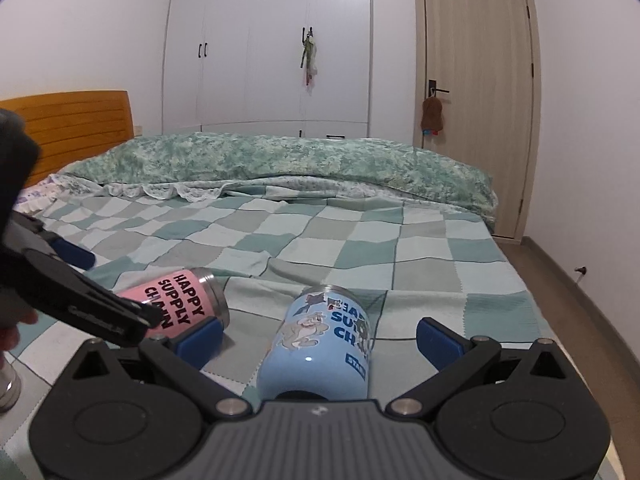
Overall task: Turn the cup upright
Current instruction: 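Move the left tool toward the lying pink cup and straddle its body, then close the left gripper on the pink cup and lift it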
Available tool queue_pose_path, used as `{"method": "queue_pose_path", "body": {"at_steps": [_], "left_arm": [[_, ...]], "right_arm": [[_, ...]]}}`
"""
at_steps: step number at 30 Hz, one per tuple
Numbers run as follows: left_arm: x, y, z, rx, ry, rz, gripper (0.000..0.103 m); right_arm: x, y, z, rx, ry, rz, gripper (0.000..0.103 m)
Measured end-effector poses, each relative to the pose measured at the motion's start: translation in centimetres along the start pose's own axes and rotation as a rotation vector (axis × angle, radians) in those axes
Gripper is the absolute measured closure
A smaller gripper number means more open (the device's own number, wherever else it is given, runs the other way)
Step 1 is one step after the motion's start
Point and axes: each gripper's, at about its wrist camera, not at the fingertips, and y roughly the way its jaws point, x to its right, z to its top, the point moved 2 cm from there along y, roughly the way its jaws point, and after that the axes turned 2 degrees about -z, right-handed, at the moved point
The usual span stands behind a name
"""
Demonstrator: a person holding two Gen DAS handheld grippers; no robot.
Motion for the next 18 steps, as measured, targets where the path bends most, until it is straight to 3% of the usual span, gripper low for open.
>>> {"method": "queue_pose_path", "body": {"at_steps": [9,12,18], "left_arm": [[0.5,3.8,0.4,-0.085,0.027,-0.001,0.0],[0.7,4.6,0.3,-0.108,0.01,-0.036,0.011],[2.1,4.2,-0.1,-0.079,0.067,0.01,0.013]], "right_arm": [[0.7,1.6,-0.1,-0.007,0.025,0.021,0.0],[0.9,2.3,-0.3,-0.023,0.034,0.019,0.0],[1.4,3.1,-0.4,-0.033,0.076,0.021,0.0]]}}
